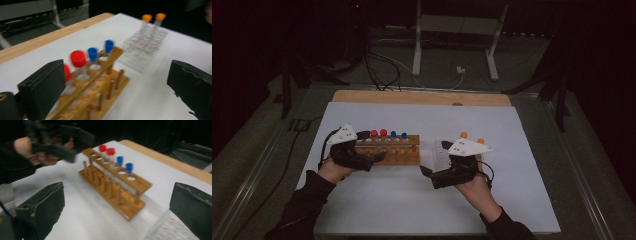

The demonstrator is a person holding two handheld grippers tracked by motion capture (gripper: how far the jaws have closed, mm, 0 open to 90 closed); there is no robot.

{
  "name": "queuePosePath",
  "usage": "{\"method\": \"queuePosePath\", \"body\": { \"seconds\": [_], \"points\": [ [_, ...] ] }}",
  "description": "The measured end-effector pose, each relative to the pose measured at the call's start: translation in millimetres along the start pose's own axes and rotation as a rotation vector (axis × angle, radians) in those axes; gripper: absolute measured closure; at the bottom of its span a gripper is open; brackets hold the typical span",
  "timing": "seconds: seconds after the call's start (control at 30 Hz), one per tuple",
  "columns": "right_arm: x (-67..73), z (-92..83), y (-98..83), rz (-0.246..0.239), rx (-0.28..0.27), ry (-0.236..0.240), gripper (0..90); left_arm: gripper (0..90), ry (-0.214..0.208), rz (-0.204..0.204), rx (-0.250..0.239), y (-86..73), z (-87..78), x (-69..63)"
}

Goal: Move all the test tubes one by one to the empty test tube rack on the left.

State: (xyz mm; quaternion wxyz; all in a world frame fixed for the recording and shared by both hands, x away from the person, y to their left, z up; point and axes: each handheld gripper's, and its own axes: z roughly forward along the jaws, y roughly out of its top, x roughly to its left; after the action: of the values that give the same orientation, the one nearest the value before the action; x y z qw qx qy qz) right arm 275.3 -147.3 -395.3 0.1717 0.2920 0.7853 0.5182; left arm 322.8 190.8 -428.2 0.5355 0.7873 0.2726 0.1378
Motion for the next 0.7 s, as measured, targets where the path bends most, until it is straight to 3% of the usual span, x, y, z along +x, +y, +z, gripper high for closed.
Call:
{"method": "queuePosePath", "body": {
  "seconds": [0.27,0.7],
  "points": [
    [-26.3,-24.7,-5.2,0.026,-0.023,-0.100,0.0,1.6,-0.049,0.018,0.004,-2.8,1.6,-15.9],
    [-68.8,-53.9,-28.2,0.098,-0.020,-0.263,0.0,1.6,-0.071,0.037,0.018,-7.4,0.0,-28.7]
  ]
}}
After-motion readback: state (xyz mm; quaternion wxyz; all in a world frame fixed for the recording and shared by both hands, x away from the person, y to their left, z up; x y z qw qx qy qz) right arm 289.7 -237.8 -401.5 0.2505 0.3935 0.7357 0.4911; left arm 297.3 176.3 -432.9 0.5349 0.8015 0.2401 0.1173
